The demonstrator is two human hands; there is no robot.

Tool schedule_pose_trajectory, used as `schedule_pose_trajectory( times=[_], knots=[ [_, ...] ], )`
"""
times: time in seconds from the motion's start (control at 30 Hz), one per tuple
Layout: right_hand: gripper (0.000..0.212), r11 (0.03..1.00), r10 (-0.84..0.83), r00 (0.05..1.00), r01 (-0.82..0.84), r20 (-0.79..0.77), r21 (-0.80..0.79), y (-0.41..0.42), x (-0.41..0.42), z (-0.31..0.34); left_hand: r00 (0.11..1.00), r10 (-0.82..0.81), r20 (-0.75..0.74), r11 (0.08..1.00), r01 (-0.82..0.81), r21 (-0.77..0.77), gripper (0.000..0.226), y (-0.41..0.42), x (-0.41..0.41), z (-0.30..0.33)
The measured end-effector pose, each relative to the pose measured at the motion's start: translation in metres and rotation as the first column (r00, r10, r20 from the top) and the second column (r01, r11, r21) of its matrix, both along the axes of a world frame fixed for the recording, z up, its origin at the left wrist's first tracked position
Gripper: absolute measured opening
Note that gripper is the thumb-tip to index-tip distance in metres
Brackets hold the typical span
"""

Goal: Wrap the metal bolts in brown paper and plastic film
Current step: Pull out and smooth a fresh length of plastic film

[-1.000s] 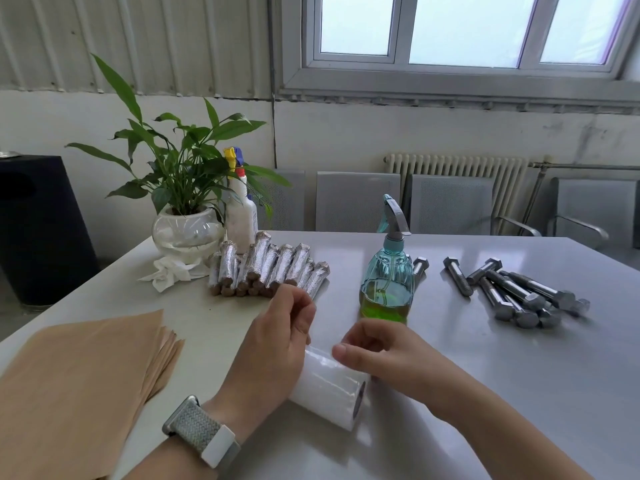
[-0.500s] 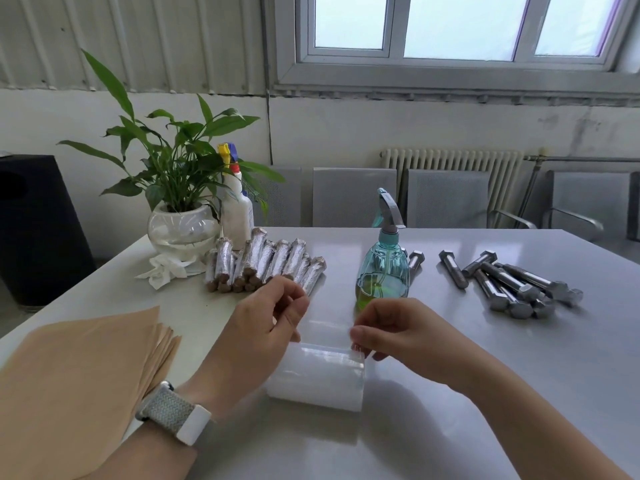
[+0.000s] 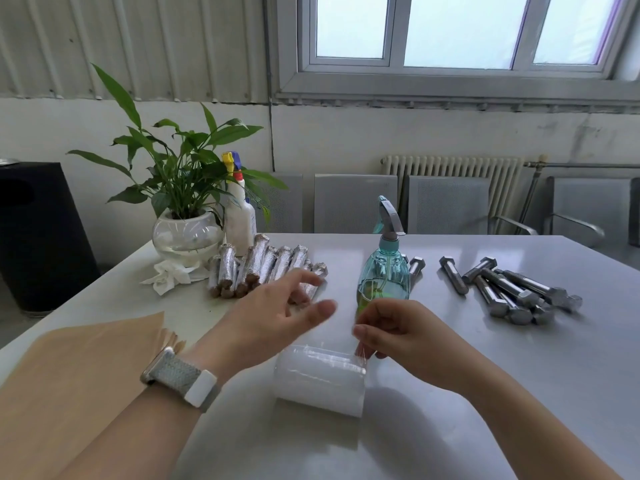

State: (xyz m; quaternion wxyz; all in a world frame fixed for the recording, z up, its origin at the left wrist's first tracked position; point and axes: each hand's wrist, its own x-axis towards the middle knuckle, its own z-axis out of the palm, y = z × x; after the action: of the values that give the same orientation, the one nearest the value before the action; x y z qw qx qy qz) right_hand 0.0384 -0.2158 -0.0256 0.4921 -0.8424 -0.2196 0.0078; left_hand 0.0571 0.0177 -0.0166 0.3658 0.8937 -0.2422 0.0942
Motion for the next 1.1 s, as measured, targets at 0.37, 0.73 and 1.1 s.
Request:
schedule_pose_trajectory(
  times=[0.37,0.73,1.1],
  knots=[
    [0.012,0.98,0.015,0.996,0.003,-0.086,0.197,-0.004,-0.001,0.012,0.979,-0.206,-0.004,0.96,0.203,0.19,0.028,-0.024,0.007,0.017],
    [0.018,0.982,-0.02,1.0,0.018,0.008,0.186,-0.003,0.0,0.009,0.96,-0.185,0.21,0.982,0.172,0.078,0.022,-0.031,-0.006,0.0],
    [0.076,0.938,0.151,0.939,-0.235,-0.309,-0.254,-0.016,0.0,0.0,0.948,-0.12,0.295,0.987,0.082,0.14,0.023,-0.037,-0.002,-0.008]
  ],
)
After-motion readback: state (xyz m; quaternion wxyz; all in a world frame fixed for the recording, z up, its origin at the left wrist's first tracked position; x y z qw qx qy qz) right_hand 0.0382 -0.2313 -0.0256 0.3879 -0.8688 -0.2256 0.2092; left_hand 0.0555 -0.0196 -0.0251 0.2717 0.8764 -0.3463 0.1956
